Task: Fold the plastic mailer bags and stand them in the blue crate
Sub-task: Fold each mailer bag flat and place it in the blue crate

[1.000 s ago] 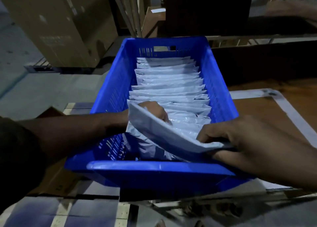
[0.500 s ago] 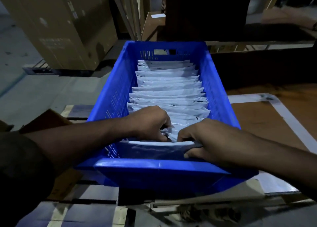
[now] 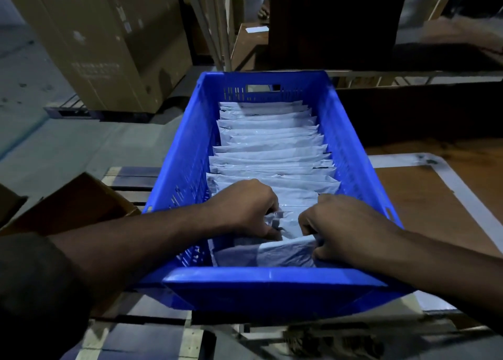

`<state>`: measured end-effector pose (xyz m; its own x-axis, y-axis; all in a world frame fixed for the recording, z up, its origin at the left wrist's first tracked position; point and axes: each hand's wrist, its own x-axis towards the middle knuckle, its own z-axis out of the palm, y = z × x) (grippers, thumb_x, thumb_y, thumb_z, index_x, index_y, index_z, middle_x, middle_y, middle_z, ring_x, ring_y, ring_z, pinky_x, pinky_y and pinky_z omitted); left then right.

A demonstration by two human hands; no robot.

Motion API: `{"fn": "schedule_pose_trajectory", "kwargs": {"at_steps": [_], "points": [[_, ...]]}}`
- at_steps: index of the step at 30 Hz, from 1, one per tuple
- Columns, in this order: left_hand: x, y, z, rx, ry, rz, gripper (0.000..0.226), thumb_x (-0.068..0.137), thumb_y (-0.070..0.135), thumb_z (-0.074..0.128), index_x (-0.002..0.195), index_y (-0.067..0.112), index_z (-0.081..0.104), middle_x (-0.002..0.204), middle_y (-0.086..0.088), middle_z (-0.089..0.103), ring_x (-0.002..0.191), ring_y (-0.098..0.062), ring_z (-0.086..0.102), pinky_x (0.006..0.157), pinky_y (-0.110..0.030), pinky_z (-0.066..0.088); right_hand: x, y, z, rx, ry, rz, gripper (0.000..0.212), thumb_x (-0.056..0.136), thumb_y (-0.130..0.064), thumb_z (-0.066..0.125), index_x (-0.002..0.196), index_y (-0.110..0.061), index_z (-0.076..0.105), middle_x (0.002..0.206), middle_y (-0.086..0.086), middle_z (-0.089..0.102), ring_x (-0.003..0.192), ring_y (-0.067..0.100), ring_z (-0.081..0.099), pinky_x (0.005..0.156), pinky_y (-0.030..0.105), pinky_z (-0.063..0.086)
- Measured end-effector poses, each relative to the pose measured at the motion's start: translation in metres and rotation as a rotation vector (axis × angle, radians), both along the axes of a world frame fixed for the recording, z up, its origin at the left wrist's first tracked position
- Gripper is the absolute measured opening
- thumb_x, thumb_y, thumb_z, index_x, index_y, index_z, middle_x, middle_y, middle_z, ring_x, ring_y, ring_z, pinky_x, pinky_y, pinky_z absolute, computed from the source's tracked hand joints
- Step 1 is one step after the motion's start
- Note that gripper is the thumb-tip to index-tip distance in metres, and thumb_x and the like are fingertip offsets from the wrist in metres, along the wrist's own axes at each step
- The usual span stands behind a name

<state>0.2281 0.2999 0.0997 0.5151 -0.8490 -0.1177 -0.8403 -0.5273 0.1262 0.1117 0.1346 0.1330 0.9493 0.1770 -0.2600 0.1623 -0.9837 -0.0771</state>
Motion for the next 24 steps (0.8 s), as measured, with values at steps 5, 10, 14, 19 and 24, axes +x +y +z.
{"fn": "schedule_pose_trajectory", "kwargs": {"at_steps": [5,10,14,19,24], "points": [[0.001,0.008,0.009,0.060,0.212,-0.008,0.058,0.086,0.074,0.054,0.080,0.017,0.063,0.071,0.002,0.062,0.065,-0.015,0.054,0.066,-0.037,0.048,0.001,0.002,0.001,-0.044,0.008,-0.015,0.024,0.076,-0.027,0.075,0.084,-0.017,0.054,0.089,0.001,0.061,0.086,0.025,0.057,0.063,0.034,0.038],[-0.011,0.029,0.009,0.220,0.233,-0.083,0.071,0.071,0.073,0.070,0.119,0.024,0.053,0.117,0.004,0.058,0.107,-0.017,0.056,0.089,-0.037,0.049,0.003,0.003,-0.002,-0.074,-0.015,-0.003,0.029,0.077,-0.028,0.075,0.088,-0.015,0.052,0.095,0.005,0.064,0.091,0.028,0.061,0.070,0.036,0.048],[-0.017,0.029,-0.002,0.163,0.039,-0.115,0.053,0.075,0.037,0.075,0.117,0.021,0.047,0.119,0.003,0.049,0.108,-0.020,0.055,0.075,-0.033,0.042,0.005,0.003,0.000,-0.146,-0.076,0.039,0.072,0.063,-0.049,0.085,0.101,-0.027,0.028,0.113,-0.004,0.045,0.107,0.017,0.047,0.066,0.035,0.038],[-0.022,0.026,-0.002,0.173,-0.009,-0.040,0.051,0.076,0.032,0.076,0.110,0.025,0.039,0.116,0.003,0.045,0.107,-0.019,0.052,0.070,-0.031,0.035,0.007,0.004,-0.016,-0.289,-0.087,0.095,0.046,0.084,-0.028,0.068,0.110,-0.022,0.031,0.114,0.000,0.044,0.111,0.022,0.049,0.061,0.036,0.041],[-0.028,0.022,-0.001,0.197,-0.075,0.050,0.048,0.075,0.034,0.075,0.103,0.024,0.038,0.115,0.001,0.054,0.106,-0.023,0.055,0.068,-0.032,0.032,0.015,0.004,-0.017,-0.341,-0.001,0.066,0.040,0.082,-0.015,0.069,0.109,-0.017,0.039,0.113,0.005,0.056,0.101,0.028,0.061,0.059,0.036,0.032]]}}
